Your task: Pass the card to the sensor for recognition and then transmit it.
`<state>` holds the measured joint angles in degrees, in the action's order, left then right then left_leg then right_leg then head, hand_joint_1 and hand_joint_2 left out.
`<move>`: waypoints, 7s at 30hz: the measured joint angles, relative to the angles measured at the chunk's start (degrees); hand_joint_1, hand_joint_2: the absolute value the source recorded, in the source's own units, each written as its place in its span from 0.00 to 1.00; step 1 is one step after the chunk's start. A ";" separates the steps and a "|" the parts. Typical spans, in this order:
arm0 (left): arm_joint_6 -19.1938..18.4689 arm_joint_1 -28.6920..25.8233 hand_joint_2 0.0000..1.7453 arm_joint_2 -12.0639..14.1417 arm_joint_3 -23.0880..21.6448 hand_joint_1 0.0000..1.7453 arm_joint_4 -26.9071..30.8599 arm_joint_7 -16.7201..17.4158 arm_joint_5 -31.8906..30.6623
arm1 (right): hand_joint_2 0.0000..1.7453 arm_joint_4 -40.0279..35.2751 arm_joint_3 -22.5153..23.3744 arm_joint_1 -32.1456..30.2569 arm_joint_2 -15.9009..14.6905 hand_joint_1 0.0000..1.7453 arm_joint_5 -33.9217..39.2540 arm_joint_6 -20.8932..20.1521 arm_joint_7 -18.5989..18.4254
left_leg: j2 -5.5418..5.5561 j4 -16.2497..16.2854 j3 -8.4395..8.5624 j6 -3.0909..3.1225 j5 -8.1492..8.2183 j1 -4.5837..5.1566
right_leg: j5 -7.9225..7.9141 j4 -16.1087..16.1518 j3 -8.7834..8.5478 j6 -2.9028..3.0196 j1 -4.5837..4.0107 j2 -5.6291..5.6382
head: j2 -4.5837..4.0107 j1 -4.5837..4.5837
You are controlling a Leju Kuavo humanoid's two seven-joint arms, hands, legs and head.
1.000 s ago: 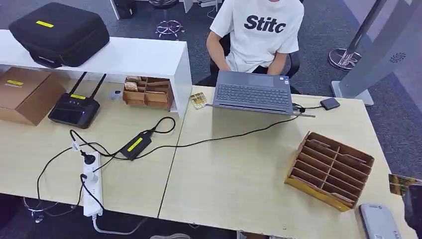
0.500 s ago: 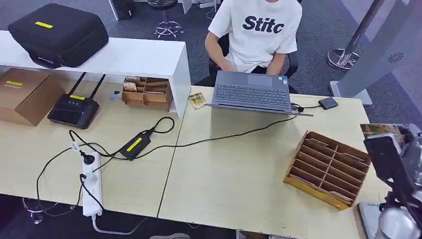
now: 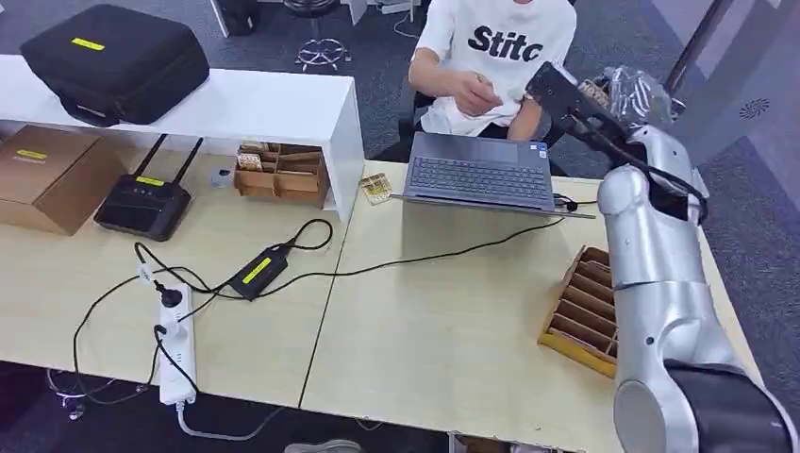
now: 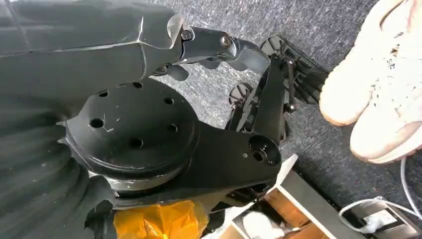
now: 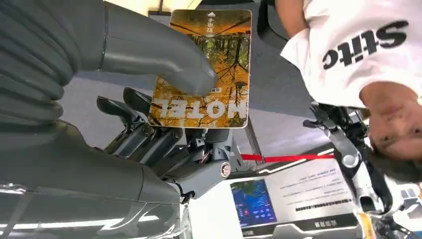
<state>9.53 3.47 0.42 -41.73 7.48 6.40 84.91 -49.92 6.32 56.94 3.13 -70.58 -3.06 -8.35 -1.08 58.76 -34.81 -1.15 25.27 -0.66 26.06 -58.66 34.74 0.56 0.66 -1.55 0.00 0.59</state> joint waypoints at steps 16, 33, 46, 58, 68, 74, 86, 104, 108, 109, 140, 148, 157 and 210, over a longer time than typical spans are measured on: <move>0.63 -0.04 1.00 0.31 -1.42 0.00 0.00 0.39 0.90 | 1.00 2.77 -1.48 -0.07 0.74 1.00 -5.42 -0.09 0.20 | -0.01 0.00 -0.12 0.02 0.01 0.01 | -0.02 0.03 0.11 0.00 0.02 0.00 | 0.00 -0.02; 0.52 -0.02 1.00 0.28 -2.36 0.00 0.00 0.33 1.84 | 0.00 2.97 -1.90 -1.43 1.83 0.00 -8.65 0.00 3.89 | 0.07 0.00 -0.29 0.00 0.04 0.01 | 0.01 0.04 0.26 0.01 0.01 -0.06 | 0.00 0.00; 1.49 -0.23 1.00 -1.25 -2.27 0.00 0.00 -2.56 4.92 | 1.00 -19.18 -6.16 -17.73 -0.54 0.00 1.18 0.94 10.97 | 0.07 0.00 -0.31 0.04 0.06 0.02 | 0.01 0.08 0.28 0.01 0.02 -0.10 | 0.00 -0.02; 2.51 -1.09 1.00 -3.06 0.28 0.00 0.00 -4.42 5.05 | 1.00 -37.29 -2.43 -38.52 -10.97 0.00 5.29 5.38 12.20 | -0.01 0.02 -0.28 0.16 0.34 0.04 | 0.11 0.17 0.26 -0.13 0.04 -0.01 | 0.00 -0.02; 2.53 -1.30 1.00 -3.50 1.03 0.00 0.00 -4.85 5.05 | 1.00 -42.03 4.83 -47.31 -13.18 0.00 2.32 6.84 12.61 | 0.00 0.01 -0.28 0.17 0.37 0.03 | 0.12 0.18 0.26 -0.14 0.03 -0.05 | 0.00 0.00; 2.51 -1.30 1.00 -3.52 1.05 0.00 0.00 -4.85 5.05 | 1.00 -42.78 7.24 -49.12 -13.20 0.00 1.93 6.91 13.01 | 0.00 0.01 -0.28 0.17 0.37 0.04 | 0.12 0.18 0.26 -0.14 0.03 -0.01 | 0.00 -0.02; 2.51 -1.28 1.00 -3.50 1.05 0.00 0.00 -4.81 5.05 | 1.00 -42.86 9.73 -50.72 -13.20 0.00 0.93 7.06 13.75 | 0.00 0.01 -0.28 0.17 0.37 0.04 | 0.13 0.18 0.26 -0.14 0.03 -0.01 | 0.00 -0.02; 2.12 -1.21 1.00 -3.37 1.03 0.00 0.00 -4.17 5.05 | 1.00 -39.63 9.62 -50.84 -12.94 0.00 -8.70 9.73 11.34 | 0.00 0.01 -0.29 0.17 0.37 0.04 | 0.12 0.16 0.24 -0.14 0.03 -0.02 | 0.00 0.00; 1.99 -1.17 1.00 -3.19 1.03 0.00 0.00 -3.87 5.05 | 1.00 -37.62 9.51 -50.30 -12.53 0.00 -9.98 10.34 10.93 | 0.00 0.01 -0.28 0.17 0.36 0.04 | 0.12 0.16 0.24 -0.14 0.03 -0.02 | 0.00 0.00; 1.97 -1.16 1.00 -3.15 1.03 0.00 0.00 -3.85 5.05 | 1.00 -37.20 9.51 -50.21 -12.44 0.00 -10.51 10.47 10.88 | 0.01 0.01 -0.28 0.17 0.36 0.04 | 0.12 0.16 0.24 -0.14 0.03 -0.03 | 0.00 0.00; 1.92 -1.10 1.00 -2.93 1.01 0.00 0.00 -3.76 5.05 | 1.00 -33.75 9.47 -48.24 -9.97 0.00 -13.44 11.15 10.29 | 0.01 0.01 -0.29 0.17 0.36 0.04 | 0.12 0.15 0.24 -0.14 0.03 -0.04 | 0.00 0.00; 1.92 -1.10 1.00 -2.93 1.01 0.00 0.00 -3.76 5.05 | 1.00 -33.73 9.40 -48.05 -9.75 0.00 -13.66 11.06 10.10 | 0.01 0.01 -0.30 0.17 0.36 0.04 | 0.12 0.15 0.24 -0.14 0.03 -0.04 | 0.00 -0.02; 1.99 -1.08 1.00 -2.91 0.94 0.00 0.00 -3.76 5.05 | 1.00 -32.33 8.70 -47.23 -9.64 0.00 -15.49 10.99 8.33 | 0.01 0.01 -0.29 0.17 0.36 0.04 | 0.13 0.15 0.24 -0.14 0.03 -0.04 | 0.00 0.00; 2.34 -0.97 1.00 -2.65 0.53 0.00 0.00 -3.50 5.05 | 1.00 -28.66 12.92 -42.72 -8.11 0.00 -15.62 10.86 8.33 | 0.01 0.01 -0.28 0.17 0.36 0.04 | 0.12 0.15 0.25 -0.14 0.03 -0.03 | 0.00 0.00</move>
<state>11.87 2.49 -2.23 -41.20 7.48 2.91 89.96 -78.58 19.23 14.21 -4.98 -86.20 7.80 -0.02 -1.08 58.77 -35.09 -0.97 25.63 -0.62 26.19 -58.51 34.99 0.42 0.69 -1.58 0.00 0.59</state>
